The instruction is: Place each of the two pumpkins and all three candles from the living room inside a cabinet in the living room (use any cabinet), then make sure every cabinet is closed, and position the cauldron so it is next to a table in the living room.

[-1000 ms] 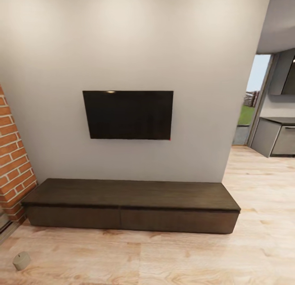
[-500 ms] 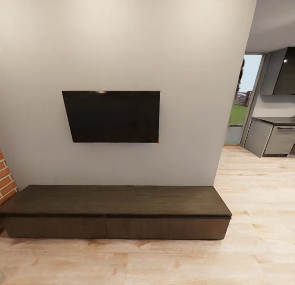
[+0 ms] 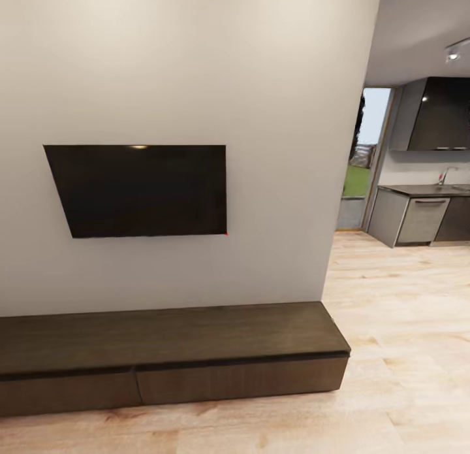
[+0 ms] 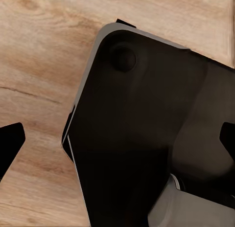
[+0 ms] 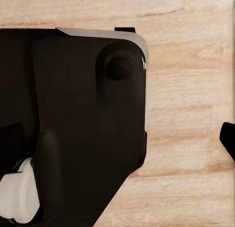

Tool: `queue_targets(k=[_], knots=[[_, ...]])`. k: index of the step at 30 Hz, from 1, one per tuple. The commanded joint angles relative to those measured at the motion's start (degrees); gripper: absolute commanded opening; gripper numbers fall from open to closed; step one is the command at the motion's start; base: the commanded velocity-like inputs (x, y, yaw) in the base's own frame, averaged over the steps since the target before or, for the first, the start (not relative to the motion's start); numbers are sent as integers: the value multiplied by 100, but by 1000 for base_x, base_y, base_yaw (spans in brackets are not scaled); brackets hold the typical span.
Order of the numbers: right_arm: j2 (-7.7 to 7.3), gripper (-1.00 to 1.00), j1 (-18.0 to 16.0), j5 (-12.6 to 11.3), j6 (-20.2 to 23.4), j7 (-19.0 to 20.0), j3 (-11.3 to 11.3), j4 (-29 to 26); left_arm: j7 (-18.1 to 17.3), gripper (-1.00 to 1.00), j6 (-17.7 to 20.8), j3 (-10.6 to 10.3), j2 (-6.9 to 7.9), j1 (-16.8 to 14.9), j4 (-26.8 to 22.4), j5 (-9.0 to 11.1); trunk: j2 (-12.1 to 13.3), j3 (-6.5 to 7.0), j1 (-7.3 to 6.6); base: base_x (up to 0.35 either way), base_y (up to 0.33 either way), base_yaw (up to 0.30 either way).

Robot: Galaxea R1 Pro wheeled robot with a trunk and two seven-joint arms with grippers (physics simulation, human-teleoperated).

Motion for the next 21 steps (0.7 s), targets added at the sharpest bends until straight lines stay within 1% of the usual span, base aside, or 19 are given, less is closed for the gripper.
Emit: queue_targets(k=[1,7,13,15,21], knots=[[0,100,-4,0,-15,-1,-2,4,2,100,-14,43,-1,-1,-2,-7,-6,-8,5,327,-20,-7],[0,100,-4,0,-10,-1,-2,5,3,100,-13,43,-1,-1,-7,-2,-6,-8,5,331,-6,8],[0,100,-4,0,-7,-2,-2,4,1,100,-14,43,-1,-1,-6,0,-6,-8,5,318,-1,126],[0,100,-4,0,-7,-3,-2,4,2,100,-14,43,-1,-1,-4,1,-6,-8,5,156,0,53],[0,100,-4,0,-9,-2,-2,11,1,100,-14,43,-1,-1,-9,2,-6,-8,5,26,0,9]])
